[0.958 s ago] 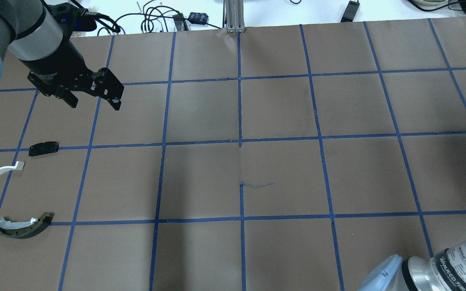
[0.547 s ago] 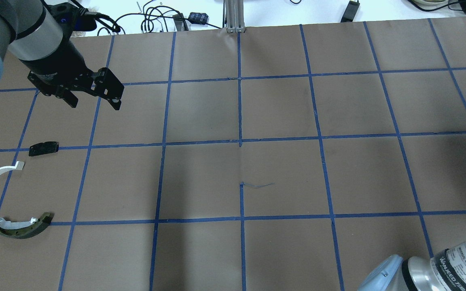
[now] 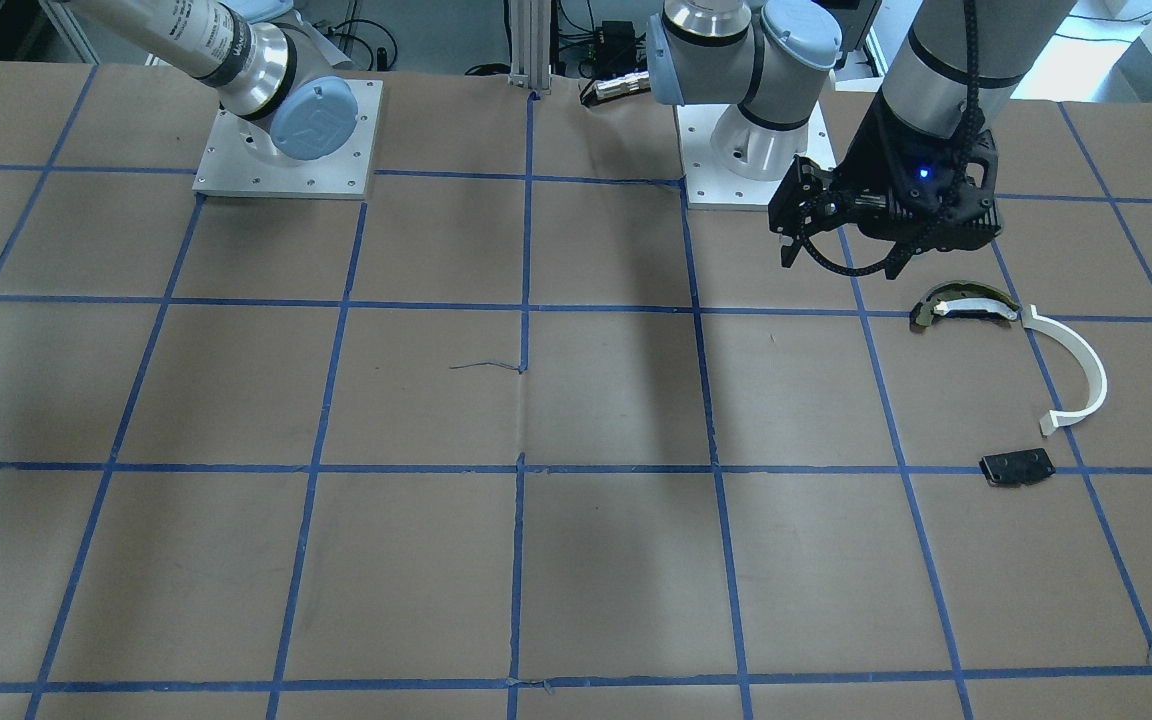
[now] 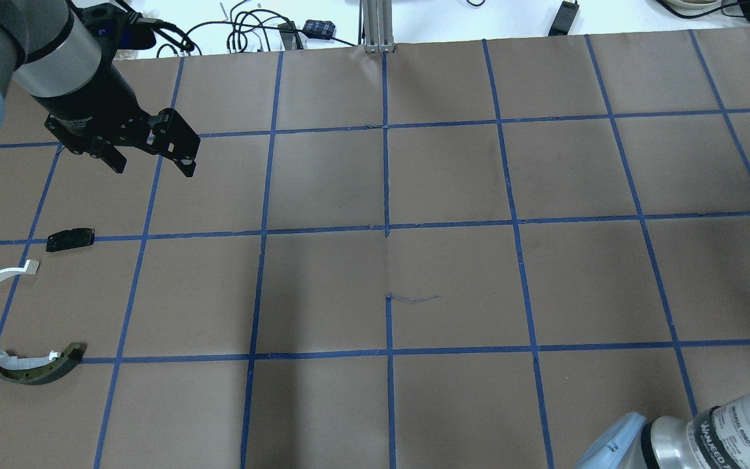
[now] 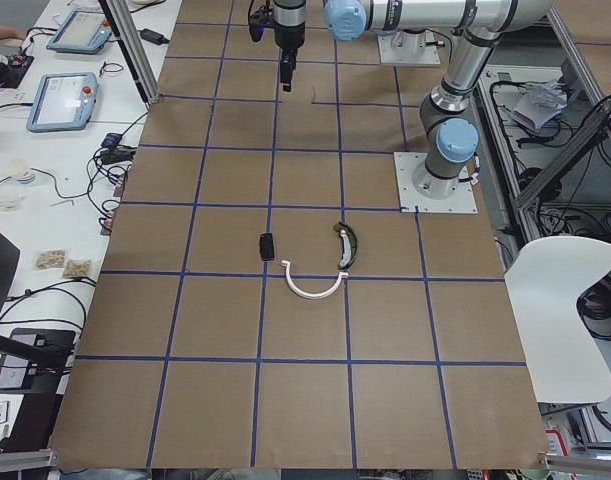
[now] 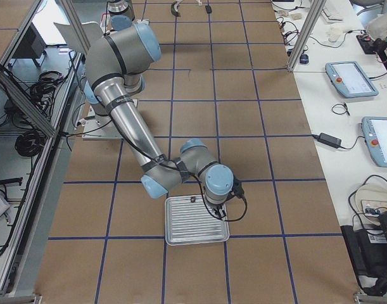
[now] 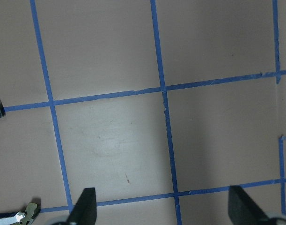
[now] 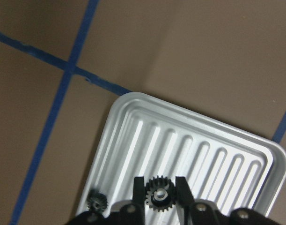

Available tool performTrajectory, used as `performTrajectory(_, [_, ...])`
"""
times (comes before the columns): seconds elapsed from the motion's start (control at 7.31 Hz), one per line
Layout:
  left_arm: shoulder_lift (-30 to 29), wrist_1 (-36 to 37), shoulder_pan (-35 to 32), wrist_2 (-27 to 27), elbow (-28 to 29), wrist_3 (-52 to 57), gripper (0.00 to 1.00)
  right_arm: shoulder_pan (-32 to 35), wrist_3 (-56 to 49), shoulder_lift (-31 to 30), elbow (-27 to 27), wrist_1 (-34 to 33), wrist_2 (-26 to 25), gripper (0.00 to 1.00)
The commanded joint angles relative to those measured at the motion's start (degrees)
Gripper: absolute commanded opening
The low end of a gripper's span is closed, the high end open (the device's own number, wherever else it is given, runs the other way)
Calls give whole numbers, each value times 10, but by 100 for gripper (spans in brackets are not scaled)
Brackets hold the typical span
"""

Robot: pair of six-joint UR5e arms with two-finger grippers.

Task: Place bearing gear from tray to pile

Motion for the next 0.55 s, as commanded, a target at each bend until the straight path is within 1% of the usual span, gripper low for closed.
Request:
performTrajectory(0.0, [0, 0, -1, 0, 0, 0, 100, 84, 118, -87, 5, 109, 1, 8])
performTrajectory(0.14, [-1, 0, 0, 1, -1, 0, 100, 149, 192, -128, 6, 141, -4, 8])
performTrajectory(0.41, [-4, 0, 1, 2, -1, 0, 100, 287, 401, -176, 6, 206, -3, 9])
